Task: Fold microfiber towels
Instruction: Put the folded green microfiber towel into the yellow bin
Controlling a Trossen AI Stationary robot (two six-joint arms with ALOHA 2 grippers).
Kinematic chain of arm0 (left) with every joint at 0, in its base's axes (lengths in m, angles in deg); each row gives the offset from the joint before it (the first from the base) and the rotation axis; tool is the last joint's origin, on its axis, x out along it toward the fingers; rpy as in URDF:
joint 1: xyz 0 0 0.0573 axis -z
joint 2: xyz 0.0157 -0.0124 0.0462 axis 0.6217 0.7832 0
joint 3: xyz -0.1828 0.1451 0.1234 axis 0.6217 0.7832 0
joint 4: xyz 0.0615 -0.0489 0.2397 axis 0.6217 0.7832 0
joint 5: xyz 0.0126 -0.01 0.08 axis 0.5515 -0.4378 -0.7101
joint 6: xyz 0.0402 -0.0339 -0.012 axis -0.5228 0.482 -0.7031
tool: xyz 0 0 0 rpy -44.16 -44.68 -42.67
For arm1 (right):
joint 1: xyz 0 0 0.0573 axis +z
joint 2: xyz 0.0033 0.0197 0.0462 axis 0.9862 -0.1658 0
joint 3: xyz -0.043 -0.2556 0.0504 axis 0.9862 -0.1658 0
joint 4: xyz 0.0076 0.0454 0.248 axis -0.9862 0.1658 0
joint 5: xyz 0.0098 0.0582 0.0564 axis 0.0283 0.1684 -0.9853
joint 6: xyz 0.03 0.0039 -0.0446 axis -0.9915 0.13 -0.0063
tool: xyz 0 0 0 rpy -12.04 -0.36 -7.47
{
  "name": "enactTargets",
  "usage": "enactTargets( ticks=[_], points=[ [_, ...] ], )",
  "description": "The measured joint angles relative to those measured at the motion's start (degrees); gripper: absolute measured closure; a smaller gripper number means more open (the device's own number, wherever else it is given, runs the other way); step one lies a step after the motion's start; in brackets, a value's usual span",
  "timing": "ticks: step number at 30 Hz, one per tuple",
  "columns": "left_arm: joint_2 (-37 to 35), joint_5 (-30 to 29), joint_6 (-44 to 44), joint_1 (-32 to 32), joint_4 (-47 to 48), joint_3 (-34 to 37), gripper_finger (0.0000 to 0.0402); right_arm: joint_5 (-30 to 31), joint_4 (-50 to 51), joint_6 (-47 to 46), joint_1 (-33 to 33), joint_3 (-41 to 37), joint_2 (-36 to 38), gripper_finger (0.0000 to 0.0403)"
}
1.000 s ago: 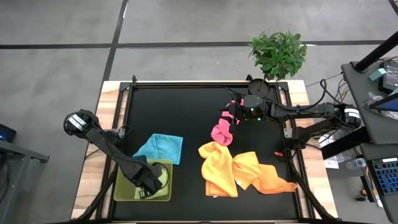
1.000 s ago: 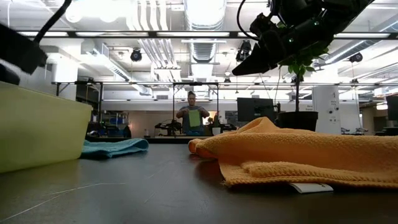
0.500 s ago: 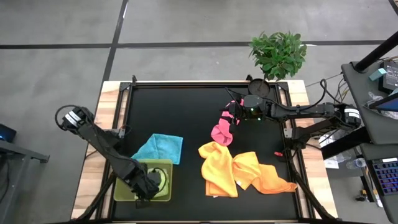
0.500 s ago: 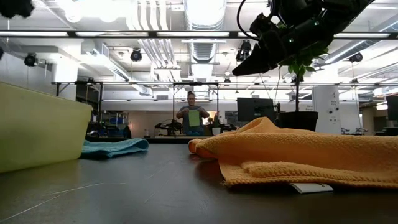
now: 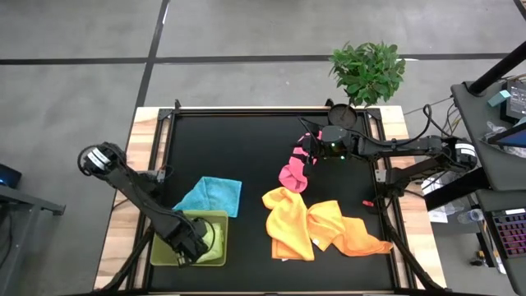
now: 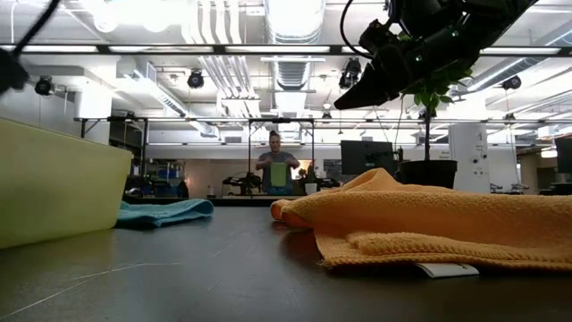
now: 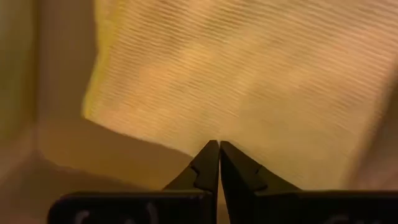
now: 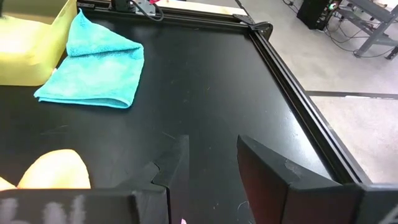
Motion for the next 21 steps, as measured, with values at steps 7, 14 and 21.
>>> enactTargets(
  ticks=[7,14,21],
  points=[
    [-2.3,0.9,0.0,0.4,-6.5,-2.0,0.0402,0.0,0.0,0.1,0.0,0.0,0.0,0.0275],
    [0.1,0.9,-0.1,0.4,-11.1,2.6,0.0402,0.0,0.3,0.1,0.0,0.0,0.0,0.0275],
    [1.7,1.0,1.7,0.4,-8.3,4.4,0.0402,0.0,0.4,0.1,0.0,0.0,0.0,0.0275]
  ],
)
